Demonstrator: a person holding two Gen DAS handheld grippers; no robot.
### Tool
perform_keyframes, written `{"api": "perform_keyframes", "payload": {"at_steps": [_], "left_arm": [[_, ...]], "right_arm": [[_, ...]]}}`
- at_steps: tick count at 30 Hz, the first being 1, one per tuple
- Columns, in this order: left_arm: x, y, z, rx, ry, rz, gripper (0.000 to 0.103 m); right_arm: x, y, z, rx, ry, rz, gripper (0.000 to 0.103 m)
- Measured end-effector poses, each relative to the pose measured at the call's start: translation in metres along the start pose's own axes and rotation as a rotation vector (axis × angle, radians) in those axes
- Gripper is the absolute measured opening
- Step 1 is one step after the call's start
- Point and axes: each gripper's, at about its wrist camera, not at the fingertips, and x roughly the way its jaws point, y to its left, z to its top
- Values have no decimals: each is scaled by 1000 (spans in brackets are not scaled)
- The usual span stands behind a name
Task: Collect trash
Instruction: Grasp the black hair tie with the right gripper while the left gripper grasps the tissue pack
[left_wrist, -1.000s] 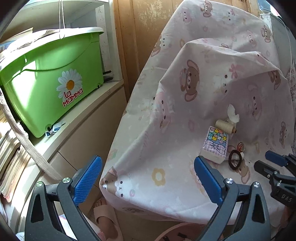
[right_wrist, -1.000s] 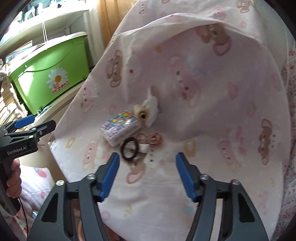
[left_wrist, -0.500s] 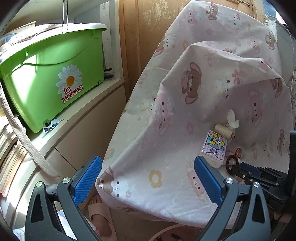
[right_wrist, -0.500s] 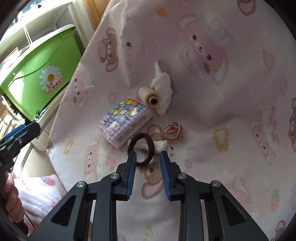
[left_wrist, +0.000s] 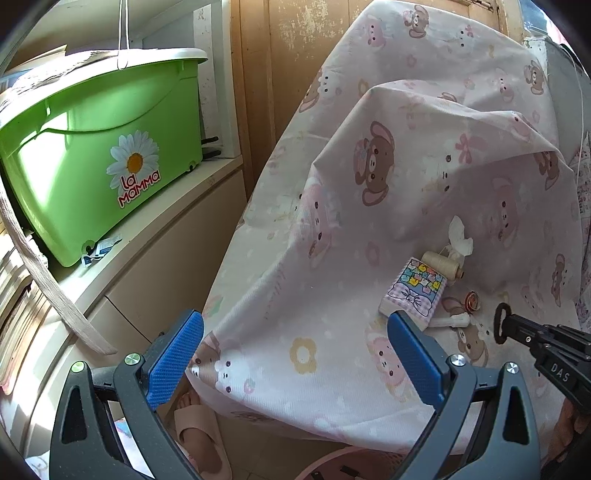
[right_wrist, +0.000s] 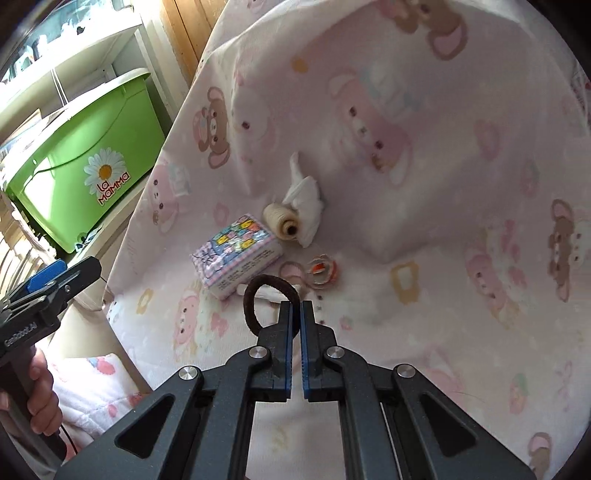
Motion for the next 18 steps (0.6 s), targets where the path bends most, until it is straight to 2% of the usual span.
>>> {"api": "perform_keyframes", "payload": {"at_steps": [4, 8, 11, 15, 18], "left_arm": [[8, -14, -1, 40, 16, -37, 98], [27, -36, 2, 60, 63, -210, 99], [45, -61, 5, 134, 84, -284, 99], [63, -85, 10, 210, 71, -271, 99], [80, -93, 12, 218, 91, -239, 99]], "right_arm": [[-8, -15, -2, 27, -3, -25, 4], [-13, -22, -2, 22, -11, -67, 4], [-16, -29, -1, 31, -20, -67, 4], [-21, -33, 1, 27, -40, -88, 4], [-24, -38, 1, 38, -44, -91, 4]]}}
